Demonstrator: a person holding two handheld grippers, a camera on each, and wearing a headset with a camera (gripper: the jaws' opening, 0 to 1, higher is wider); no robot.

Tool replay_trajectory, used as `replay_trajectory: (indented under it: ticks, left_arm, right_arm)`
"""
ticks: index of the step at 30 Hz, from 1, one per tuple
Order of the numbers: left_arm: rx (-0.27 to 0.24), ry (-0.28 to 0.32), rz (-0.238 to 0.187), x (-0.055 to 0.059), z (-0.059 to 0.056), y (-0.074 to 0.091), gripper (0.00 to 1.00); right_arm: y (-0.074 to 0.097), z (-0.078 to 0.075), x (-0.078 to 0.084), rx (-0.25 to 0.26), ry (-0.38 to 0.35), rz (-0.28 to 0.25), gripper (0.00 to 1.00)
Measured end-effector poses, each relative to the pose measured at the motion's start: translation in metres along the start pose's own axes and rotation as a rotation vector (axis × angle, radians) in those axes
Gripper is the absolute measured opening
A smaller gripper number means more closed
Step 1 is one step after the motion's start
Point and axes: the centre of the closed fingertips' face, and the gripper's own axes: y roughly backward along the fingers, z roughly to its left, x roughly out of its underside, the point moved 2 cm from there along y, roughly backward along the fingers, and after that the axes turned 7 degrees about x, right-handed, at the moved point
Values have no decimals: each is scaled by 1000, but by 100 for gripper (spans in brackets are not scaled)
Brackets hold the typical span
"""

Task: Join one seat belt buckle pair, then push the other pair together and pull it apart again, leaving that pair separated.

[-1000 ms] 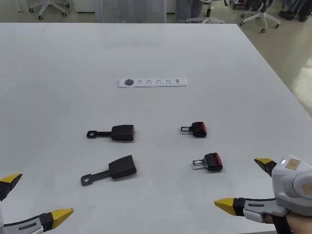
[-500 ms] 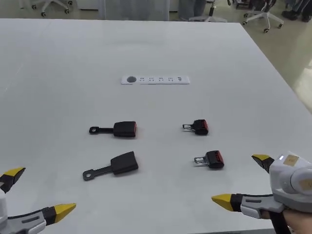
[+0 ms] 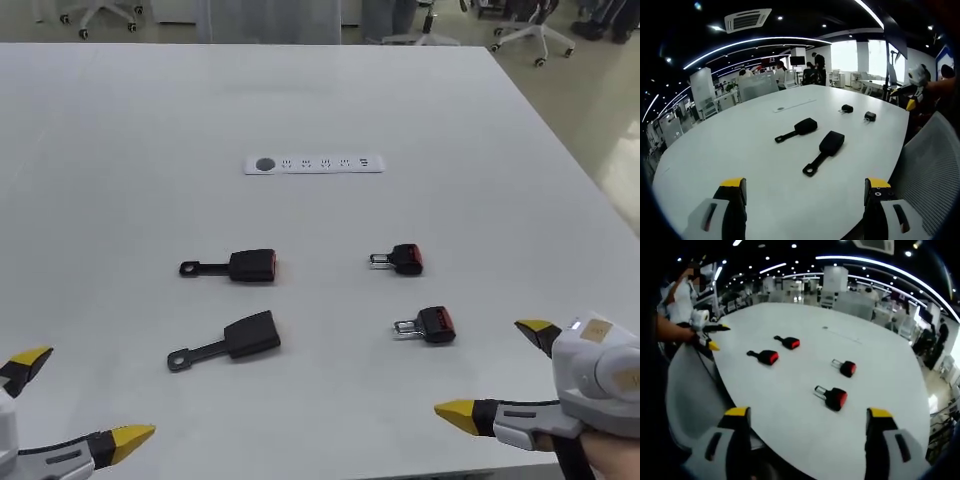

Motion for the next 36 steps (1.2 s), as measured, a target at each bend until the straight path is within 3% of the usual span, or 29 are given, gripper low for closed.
replay_trajectory:
  ticks: [8,20,30,36]
  left_arm:
    - [24,1,-4,-2,-5,-2,100]
    - [36,-1,4,-3,-9,-5,100]
    - [49,-54,19,-6,-15,-7,100]
    - [88,-93,42,-8,-21,-10,100]
  right_arm:
    - [2,-1,-2,-3,-2,3,92]
    - [3,-4,-5,-1,16,-1,92]
    - [-2,1,-10,-17,53,-11,93]
    - [-5,4,-6,-31,127,5,88]
